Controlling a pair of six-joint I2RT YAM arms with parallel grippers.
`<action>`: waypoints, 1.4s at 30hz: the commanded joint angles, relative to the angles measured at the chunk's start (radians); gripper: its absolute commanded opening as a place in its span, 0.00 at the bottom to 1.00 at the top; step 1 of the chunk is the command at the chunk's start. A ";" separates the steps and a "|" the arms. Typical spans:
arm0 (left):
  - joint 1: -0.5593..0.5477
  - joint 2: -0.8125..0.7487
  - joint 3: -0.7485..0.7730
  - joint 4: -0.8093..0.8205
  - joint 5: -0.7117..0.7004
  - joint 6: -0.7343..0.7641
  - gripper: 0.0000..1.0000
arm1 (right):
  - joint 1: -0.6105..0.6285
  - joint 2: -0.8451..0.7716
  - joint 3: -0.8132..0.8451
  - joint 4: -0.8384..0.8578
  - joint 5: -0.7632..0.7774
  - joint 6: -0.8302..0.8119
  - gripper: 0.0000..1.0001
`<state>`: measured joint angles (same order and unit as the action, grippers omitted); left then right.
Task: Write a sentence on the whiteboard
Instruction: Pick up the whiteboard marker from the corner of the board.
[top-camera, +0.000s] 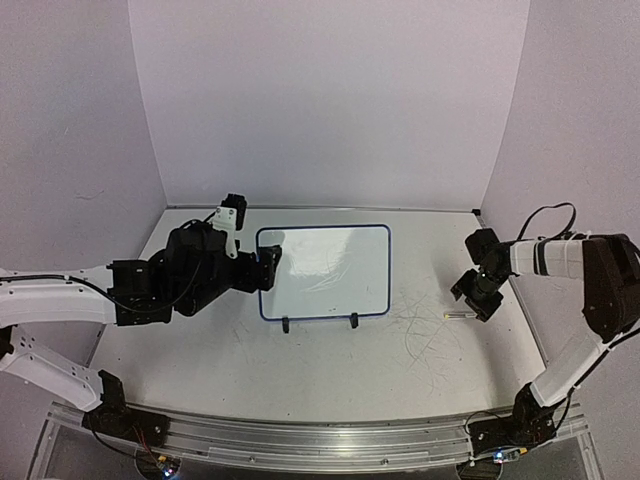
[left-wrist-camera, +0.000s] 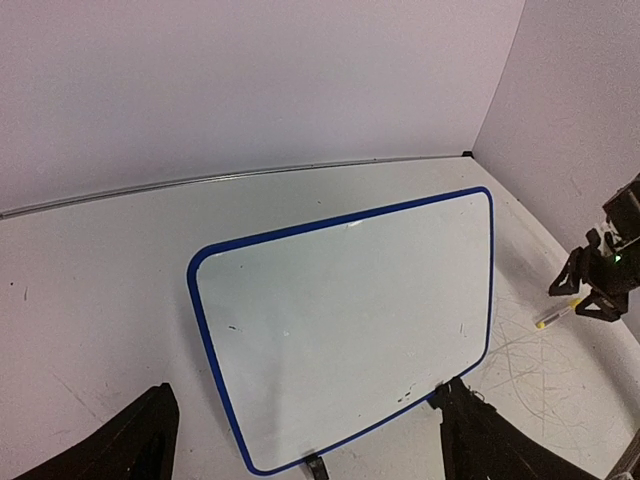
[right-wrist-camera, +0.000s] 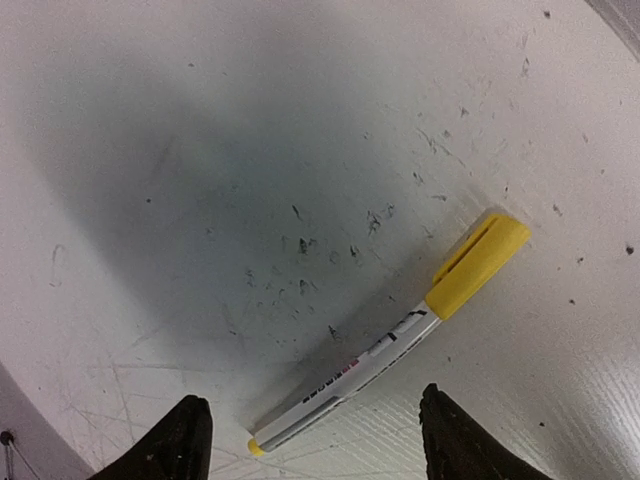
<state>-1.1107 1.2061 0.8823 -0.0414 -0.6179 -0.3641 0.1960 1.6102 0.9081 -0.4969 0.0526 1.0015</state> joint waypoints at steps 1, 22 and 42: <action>0.006 -0.067 0.003 0.037 0.016 0.003 0.92 | -0.010 0.037 0.026 -0.068 -0.034 0.150 0.67; 0.007 -0.075 -0.005 0.037 0.040 0.004 0.93 | -0.010 0.126 0.064 -0.066 0.028 0.168 0.26; 0.034 -0.029 0.064 0.037 0.056 0.011 0.96 | -0.006 -0.240 0.022 0.142 -0.058 -0.412 0.00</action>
<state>-1.1006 1.1672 0.8791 -0.0403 -0.5771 -0.3624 0.1902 1.5079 0.9476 -0.5062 0.1171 0.8781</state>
